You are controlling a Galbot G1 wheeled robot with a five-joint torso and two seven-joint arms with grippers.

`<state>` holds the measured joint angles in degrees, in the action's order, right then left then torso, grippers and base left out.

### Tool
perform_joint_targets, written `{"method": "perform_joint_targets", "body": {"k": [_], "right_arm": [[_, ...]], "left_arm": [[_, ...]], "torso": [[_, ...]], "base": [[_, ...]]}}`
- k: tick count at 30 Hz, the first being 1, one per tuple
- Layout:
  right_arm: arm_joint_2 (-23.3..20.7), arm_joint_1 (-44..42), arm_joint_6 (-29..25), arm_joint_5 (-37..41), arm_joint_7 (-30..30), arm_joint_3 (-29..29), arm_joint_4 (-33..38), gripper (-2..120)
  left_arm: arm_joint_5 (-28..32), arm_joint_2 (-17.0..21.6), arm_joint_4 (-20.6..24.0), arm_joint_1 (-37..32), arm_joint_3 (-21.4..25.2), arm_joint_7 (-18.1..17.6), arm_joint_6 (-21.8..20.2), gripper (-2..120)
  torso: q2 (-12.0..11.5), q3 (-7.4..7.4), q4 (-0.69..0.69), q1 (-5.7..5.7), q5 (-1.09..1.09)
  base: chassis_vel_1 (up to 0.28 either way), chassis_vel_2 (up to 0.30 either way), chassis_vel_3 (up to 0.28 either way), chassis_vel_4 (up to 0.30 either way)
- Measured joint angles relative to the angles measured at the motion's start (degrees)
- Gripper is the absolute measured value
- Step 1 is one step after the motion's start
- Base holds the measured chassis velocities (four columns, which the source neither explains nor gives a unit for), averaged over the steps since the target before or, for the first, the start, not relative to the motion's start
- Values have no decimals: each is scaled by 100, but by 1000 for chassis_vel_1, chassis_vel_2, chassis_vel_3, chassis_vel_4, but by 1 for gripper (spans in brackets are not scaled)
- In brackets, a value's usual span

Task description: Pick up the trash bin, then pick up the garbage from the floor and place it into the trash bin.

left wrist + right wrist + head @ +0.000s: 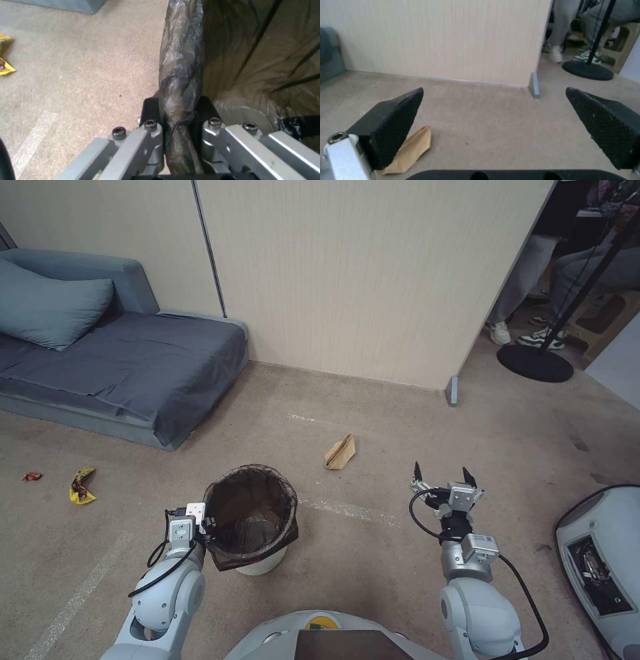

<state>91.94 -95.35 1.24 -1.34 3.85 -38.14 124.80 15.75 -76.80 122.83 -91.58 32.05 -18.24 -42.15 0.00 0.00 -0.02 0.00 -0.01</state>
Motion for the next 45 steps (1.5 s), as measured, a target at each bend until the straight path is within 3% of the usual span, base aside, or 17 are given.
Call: {"method": "perform_joint_targets", "body": {"k": [4,10,27,45], "right_arm": [[-18,0,-85,76,6,-26,52,100],[-25,-20,30,165,85,-83,237,100],[-148,-14,381,209,148,-142,590,100],[19,-6,397,68,173,-204,721,100]], "left_arm": [[-17,-36,95,-91,42,169,91,10],[-346,-187,444,-312,228,538,592,6],[-25,-247,1773,-640,511,513,752,5],[928,-137,1880,-682,605,640,1110,5]], "torso": [[0,0,2,0,0],[0,0,3,0,1],[0,0,2,0,2],[0,0,2,0,1]], "base": [[0,0,0,0],[0,0,0,0],[0,0,0,0],[0,0,0,0]]}}
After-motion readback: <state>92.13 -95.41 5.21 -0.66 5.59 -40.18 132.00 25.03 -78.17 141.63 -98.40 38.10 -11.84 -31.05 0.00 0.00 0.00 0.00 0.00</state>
